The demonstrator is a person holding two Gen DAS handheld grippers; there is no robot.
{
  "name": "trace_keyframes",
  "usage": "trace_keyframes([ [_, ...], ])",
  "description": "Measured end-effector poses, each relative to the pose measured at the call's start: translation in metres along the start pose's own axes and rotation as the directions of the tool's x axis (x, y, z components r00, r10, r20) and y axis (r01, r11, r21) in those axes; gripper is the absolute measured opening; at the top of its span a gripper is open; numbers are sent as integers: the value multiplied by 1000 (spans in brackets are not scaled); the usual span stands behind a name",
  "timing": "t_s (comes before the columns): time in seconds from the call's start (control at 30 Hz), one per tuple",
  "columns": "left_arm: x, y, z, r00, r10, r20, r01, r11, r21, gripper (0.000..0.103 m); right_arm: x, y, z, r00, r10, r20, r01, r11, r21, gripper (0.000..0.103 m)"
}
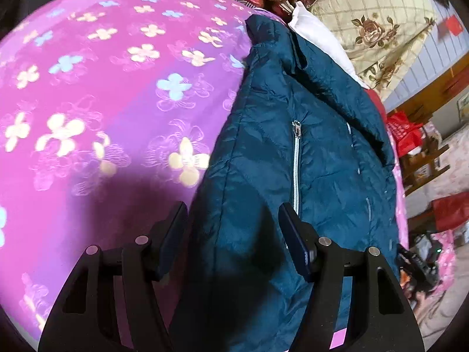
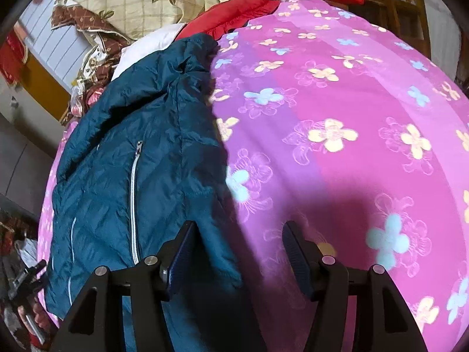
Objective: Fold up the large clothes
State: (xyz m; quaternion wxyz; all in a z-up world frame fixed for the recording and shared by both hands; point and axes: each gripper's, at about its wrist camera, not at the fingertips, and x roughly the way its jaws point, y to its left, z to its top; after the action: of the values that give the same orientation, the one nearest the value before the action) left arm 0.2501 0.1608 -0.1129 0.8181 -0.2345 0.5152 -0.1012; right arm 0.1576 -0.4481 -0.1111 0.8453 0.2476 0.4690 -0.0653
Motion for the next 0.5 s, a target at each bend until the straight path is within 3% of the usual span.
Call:
trace_keyframes([
  [0.1, 4, 4, 3, 999, -44, -8, 44, 998, -38, 65, 4, 0, 6, 1000, 14, 6, -14, 1000, 17, 59],
  [0.23, 6, 4, 4, 999, -46, -2, 46, 998, -42, 65, 7, 0, 11, 999, 32, 9, -32, 999, 35, 59],
  [0.5, 8, -6, 0, 1000, -4, 8, 3, 998, 57, 65, 8, -5, 12, 997, 71, 18, -72, 995, 64, 59],
])
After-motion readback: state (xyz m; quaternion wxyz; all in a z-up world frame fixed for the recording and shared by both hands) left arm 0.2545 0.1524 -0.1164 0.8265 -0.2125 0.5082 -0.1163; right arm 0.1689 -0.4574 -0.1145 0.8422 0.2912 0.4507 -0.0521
